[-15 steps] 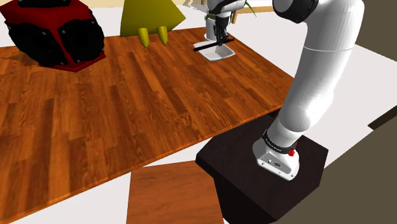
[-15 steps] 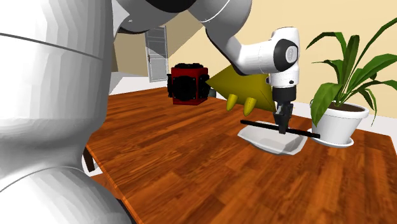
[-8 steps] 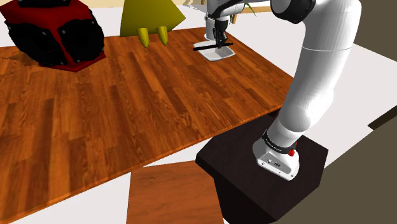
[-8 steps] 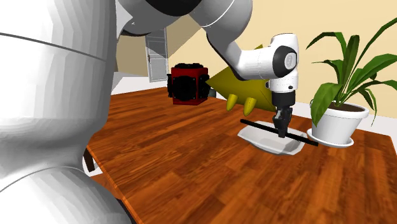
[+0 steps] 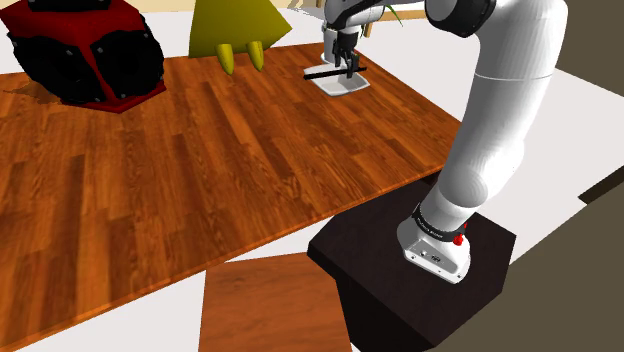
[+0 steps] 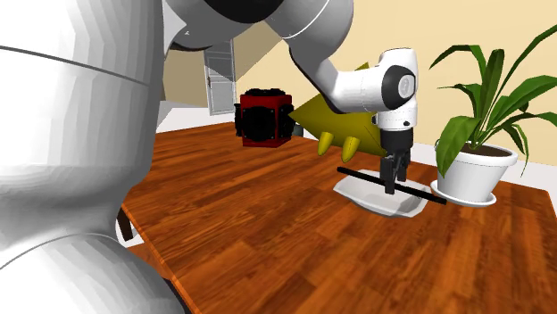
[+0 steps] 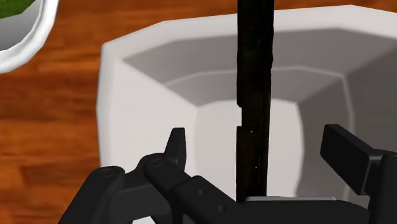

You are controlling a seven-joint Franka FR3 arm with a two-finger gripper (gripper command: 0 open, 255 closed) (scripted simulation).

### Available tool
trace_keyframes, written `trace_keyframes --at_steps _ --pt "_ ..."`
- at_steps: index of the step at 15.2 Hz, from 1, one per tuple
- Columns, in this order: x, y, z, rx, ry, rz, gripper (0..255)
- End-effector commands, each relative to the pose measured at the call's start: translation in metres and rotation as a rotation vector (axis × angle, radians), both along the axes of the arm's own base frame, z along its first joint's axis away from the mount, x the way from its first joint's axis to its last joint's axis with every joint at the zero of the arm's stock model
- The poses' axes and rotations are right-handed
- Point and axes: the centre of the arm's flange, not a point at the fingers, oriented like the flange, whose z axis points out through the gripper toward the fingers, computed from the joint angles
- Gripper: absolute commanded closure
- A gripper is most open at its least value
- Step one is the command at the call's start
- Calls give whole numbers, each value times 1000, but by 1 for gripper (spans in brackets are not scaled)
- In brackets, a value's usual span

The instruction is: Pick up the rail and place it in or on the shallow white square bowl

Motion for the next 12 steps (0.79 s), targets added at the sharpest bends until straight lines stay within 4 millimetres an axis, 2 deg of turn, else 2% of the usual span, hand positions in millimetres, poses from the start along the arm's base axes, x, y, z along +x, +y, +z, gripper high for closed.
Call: trace_keyframes --at_steps 1,5,12 --pt "0 -1 -1 0 0 0 0" --pt "0 6 49 0 0 0 0" --pt "0 6 49 0 0 0 0"
